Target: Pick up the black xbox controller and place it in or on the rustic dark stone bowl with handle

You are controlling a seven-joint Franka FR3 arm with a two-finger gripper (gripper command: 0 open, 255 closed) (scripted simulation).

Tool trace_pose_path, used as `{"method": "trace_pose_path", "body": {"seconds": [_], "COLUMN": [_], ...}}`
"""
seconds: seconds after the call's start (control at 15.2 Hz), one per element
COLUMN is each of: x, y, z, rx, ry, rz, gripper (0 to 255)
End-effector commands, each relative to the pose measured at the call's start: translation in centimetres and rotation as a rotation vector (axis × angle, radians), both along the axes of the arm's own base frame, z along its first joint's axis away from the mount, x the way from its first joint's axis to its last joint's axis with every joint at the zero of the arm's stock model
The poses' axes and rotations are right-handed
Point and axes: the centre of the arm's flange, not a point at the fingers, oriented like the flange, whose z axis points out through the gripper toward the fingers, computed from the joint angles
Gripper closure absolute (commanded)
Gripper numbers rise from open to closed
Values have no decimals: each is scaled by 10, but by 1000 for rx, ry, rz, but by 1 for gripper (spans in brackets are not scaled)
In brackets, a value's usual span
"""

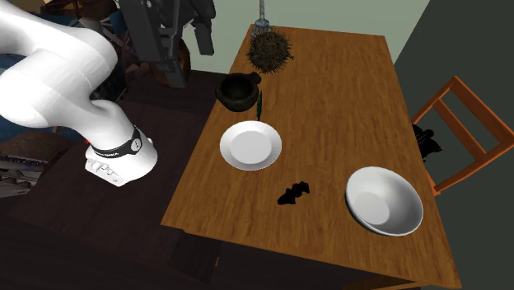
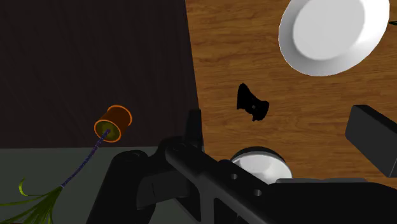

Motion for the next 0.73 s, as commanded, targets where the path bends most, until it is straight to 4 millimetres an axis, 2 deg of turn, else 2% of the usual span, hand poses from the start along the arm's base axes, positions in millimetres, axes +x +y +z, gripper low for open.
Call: {"method": "trace_pose_path", "body": {"seconds": [0.0, 0.66], "x": [0, 69], "y": [0, -17], "z": [0, -111], "rx": [0, 45], "ry": [0, 3], "rz": [0, 207], "gripper": [0, 0]}}
